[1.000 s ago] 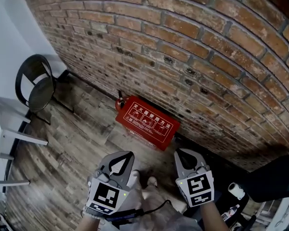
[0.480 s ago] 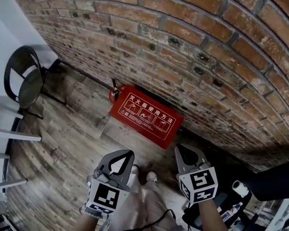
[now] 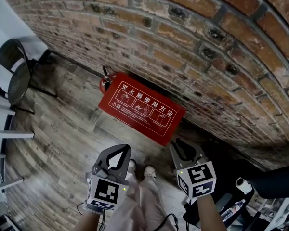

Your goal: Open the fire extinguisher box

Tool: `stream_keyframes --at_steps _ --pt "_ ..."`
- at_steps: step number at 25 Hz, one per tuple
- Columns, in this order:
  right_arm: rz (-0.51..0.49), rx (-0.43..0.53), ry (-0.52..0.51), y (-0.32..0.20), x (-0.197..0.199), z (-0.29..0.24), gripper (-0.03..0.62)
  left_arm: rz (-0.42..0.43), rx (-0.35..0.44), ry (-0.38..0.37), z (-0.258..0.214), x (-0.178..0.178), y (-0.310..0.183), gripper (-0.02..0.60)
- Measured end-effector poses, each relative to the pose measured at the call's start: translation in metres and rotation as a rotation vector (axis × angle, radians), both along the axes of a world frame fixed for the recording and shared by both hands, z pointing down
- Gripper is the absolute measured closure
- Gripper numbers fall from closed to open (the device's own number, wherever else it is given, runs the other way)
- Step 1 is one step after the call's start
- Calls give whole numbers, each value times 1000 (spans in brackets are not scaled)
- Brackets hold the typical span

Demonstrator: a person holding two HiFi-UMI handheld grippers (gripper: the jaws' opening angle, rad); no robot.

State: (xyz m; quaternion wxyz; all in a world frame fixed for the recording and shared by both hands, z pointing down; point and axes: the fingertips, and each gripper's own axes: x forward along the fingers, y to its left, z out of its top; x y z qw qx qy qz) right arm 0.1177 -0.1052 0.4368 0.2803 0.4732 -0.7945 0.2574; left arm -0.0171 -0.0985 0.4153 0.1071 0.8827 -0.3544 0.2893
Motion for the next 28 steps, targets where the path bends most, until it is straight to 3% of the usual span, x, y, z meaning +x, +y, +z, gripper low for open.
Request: stream_keyframes --at_steps 4,11,19,28 --pt "2 -55 -42 1 4 32 455 6 -25 -12 33 4 -2 589" --pt "57 -137 -131 -2 15 87 396 14 -64 -18 85 17 -3 589" --pt "115 -196 -223 -6 19 128 364 63 -64 -72 132 28 -2 589" --pt "147 -263 -378 -7 12 154 306 52 -93 -78 161 27 -1 589"
